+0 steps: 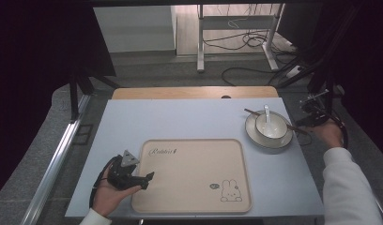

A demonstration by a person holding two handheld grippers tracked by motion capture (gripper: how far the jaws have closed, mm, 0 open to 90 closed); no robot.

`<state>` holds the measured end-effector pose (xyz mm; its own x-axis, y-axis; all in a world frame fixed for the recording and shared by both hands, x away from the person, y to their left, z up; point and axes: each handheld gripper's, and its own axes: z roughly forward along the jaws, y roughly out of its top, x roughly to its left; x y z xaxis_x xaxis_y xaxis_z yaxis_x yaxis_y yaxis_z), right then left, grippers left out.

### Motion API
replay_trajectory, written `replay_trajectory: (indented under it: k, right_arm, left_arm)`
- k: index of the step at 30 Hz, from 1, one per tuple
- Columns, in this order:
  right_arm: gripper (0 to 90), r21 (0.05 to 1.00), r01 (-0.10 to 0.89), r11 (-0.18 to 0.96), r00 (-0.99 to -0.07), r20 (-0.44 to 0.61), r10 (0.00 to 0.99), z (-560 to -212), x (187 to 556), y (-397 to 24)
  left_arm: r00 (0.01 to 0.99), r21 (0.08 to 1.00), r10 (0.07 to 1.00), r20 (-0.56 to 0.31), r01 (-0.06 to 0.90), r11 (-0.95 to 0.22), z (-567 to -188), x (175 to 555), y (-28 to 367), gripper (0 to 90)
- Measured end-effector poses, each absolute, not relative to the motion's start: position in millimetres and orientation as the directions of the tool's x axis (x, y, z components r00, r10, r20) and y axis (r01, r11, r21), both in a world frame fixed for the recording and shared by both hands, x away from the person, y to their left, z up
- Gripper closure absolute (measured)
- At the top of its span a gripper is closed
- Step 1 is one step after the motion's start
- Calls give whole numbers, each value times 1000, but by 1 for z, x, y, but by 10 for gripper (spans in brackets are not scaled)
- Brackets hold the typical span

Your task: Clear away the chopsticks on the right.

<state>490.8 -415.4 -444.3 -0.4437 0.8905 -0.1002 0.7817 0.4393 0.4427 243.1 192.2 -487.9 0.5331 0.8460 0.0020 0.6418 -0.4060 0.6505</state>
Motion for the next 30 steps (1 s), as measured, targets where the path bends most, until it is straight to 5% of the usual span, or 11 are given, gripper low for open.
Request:
replay_trajectory:
  k: [30]
  right_arm:
    - [888, 434, 755, 492, -511, -80, 856, -452, 482, -413]
  left_arm:
    - [531, 644, 847, 10, 645, -412, -489, 243, 192, 137]
